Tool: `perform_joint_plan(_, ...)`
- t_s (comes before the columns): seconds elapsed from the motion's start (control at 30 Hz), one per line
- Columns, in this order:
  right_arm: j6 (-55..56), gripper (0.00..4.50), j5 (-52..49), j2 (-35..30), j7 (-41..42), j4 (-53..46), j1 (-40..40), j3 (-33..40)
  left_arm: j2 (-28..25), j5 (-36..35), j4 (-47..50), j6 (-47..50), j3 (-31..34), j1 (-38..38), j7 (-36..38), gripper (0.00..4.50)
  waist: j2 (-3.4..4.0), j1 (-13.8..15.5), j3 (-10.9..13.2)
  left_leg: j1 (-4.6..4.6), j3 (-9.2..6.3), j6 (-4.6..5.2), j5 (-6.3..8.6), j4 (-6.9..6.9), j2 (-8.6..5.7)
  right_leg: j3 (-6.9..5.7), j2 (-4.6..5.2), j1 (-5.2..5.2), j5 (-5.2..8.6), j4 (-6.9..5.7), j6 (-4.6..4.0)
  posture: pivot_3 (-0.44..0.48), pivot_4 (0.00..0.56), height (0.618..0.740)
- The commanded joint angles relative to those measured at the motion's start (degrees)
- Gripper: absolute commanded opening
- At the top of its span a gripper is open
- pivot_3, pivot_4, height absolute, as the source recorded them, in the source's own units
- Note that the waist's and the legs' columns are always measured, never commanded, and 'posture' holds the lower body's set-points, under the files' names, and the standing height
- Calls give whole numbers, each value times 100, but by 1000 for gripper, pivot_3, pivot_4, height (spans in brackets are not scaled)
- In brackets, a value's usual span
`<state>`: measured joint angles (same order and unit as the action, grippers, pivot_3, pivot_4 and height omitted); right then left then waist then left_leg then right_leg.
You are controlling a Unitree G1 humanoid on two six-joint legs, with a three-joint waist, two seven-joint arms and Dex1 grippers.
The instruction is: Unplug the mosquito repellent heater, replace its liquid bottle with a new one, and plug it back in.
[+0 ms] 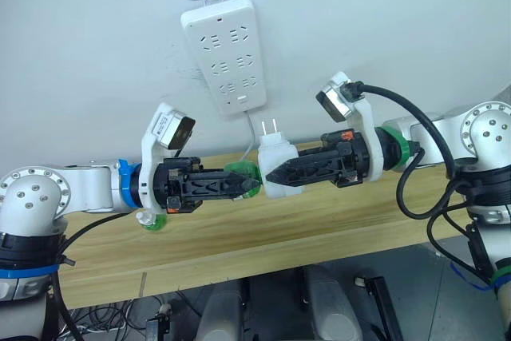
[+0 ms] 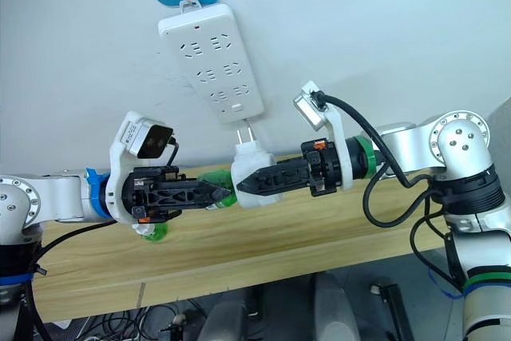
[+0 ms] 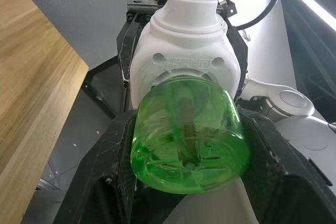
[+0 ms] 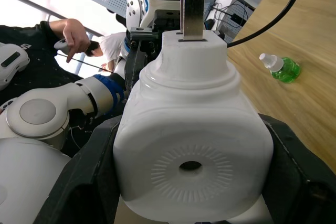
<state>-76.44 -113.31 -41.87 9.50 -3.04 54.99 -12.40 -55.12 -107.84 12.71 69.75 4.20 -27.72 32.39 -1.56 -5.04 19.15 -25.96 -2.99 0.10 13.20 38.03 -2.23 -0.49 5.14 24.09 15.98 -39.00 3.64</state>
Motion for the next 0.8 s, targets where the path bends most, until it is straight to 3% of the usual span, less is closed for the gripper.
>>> perform_joint_plan(0.03, 46, 3008, 31, -238, -207, 92, -97, 162, -150, -516, 207, 113, 237, -77, 498, 2277, 0, -1, 0, 0, 0, 0, 0, 0, 0, 0, 0, 0, 0, 0, 0, -133, 364, 734)
perform_joint_plan(0.8, 118, 3008, 31, -380, -144, 149, -88, 241, -332, -516, 182, 159, 274, -14, 644, 2277, 0, 0, 1, 0, 0, 0, 0, -2, 0, 0, 1, 1, 0, 1, 0, -128, 361, 734)
